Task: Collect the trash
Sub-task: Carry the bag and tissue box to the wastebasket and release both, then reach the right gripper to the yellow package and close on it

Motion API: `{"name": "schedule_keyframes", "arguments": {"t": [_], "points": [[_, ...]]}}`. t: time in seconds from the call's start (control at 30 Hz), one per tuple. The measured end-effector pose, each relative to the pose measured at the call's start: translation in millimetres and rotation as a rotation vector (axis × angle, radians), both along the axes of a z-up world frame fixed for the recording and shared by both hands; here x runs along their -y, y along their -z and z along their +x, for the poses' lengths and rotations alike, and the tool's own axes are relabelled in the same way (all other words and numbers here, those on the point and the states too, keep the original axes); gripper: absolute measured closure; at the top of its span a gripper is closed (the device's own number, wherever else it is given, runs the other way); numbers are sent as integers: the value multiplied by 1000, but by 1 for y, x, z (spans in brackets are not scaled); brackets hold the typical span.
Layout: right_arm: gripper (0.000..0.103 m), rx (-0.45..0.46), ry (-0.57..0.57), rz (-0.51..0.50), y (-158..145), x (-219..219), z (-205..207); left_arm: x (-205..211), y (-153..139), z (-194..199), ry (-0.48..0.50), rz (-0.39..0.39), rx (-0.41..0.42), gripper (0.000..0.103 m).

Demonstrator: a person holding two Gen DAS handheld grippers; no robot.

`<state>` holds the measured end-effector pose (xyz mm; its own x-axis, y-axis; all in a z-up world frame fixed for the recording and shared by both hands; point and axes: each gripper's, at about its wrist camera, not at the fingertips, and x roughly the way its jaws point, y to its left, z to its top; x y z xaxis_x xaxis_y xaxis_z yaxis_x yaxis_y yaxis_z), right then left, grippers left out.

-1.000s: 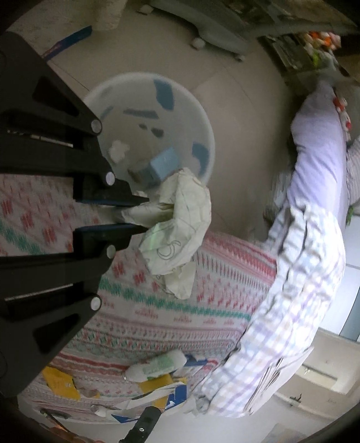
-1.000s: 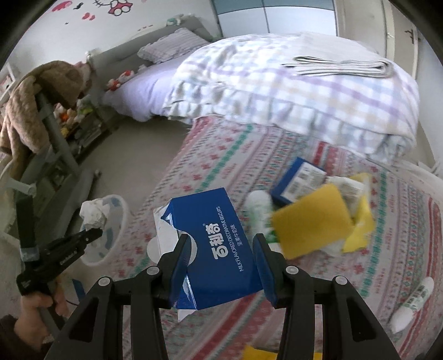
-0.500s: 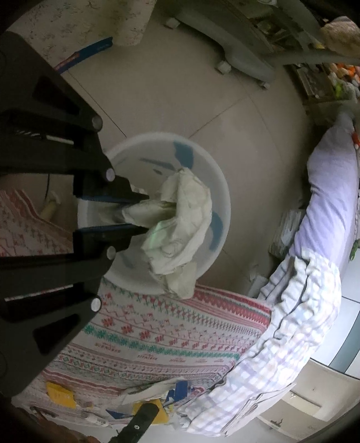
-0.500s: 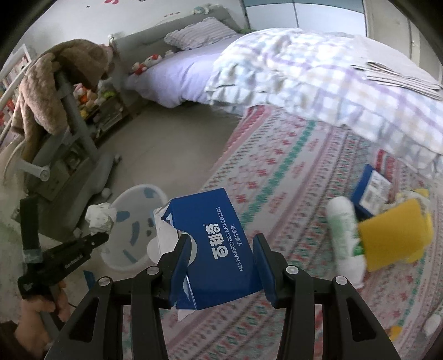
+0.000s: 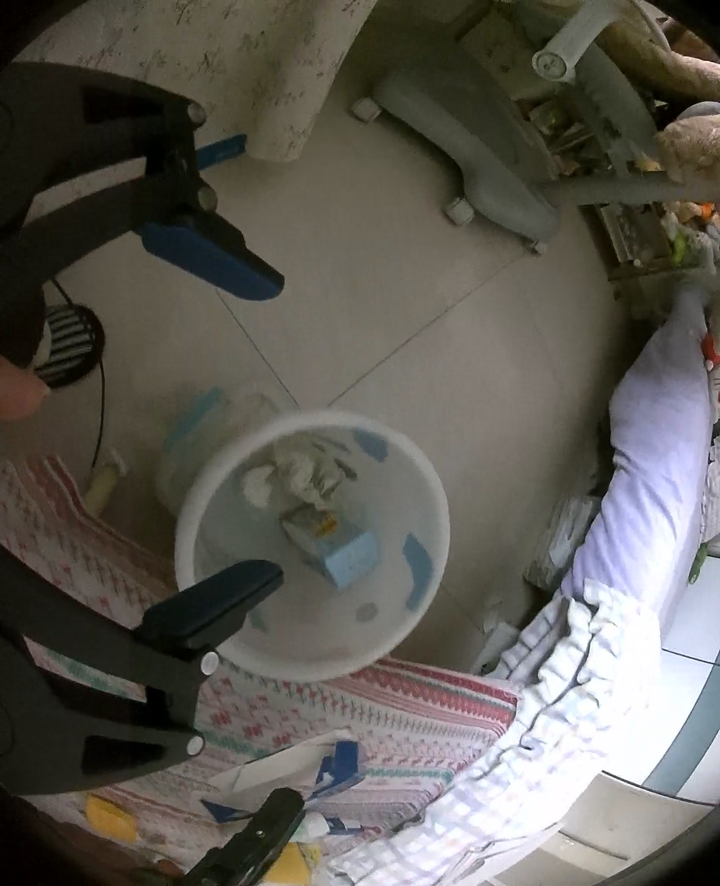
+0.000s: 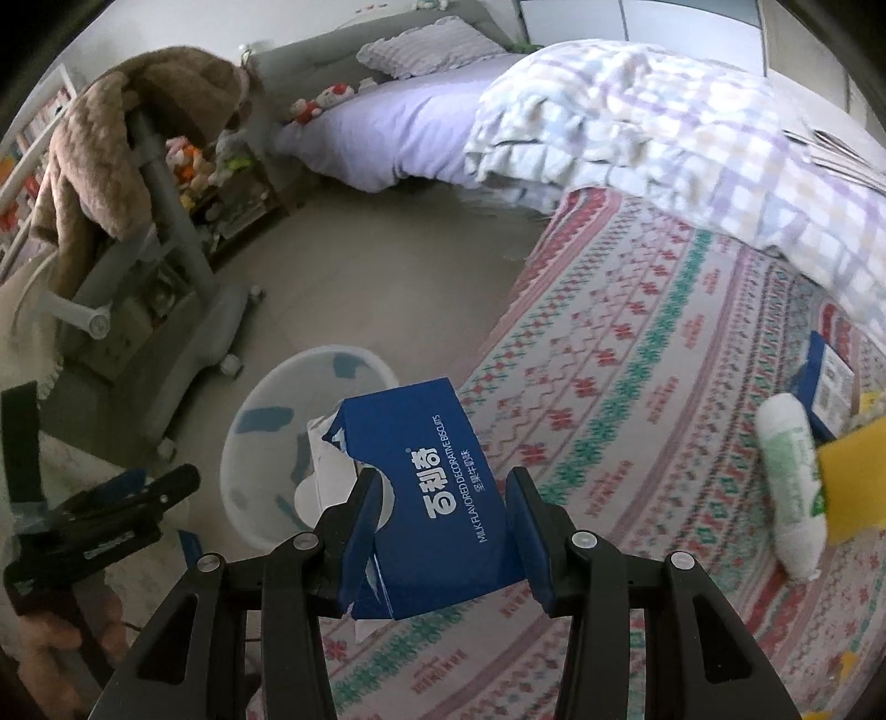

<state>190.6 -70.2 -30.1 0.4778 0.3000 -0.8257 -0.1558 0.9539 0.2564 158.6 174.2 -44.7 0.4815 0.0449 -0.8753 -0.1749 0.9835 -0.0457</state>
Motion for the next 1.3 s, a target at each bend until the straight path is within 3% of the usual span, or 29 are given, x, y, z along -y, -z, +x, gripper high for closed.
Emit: {"name": "schedule_keyframes", "arguments": {"t": [0.47, 0.53, 0.57, 0.6, 0.7, 1.3], "points": [[55, 58, -86, -48, 11, -54, 9, -19, 1, -10, 42, 33, -5, 7], [50, 73, -97, -18, 11, -57, 7, -20, 0, -11, 40, 30, -4, 7], [37, 70, -99, -11, 12, -58, 7, -20, 0, -11, 39, 27, -3, 7], [31, 71, -92, -16, 12, -59, 6, -20, 0, -11, 39, 25, -2, 7], [31, 88, -86, -29, 6, -58, 2, -21, -1, -11, 41, 21, 0, 7], [28, 91, -24, -117, -24, 18, -51, 32, -11, -25, 185, 24, 33, 7]]}}
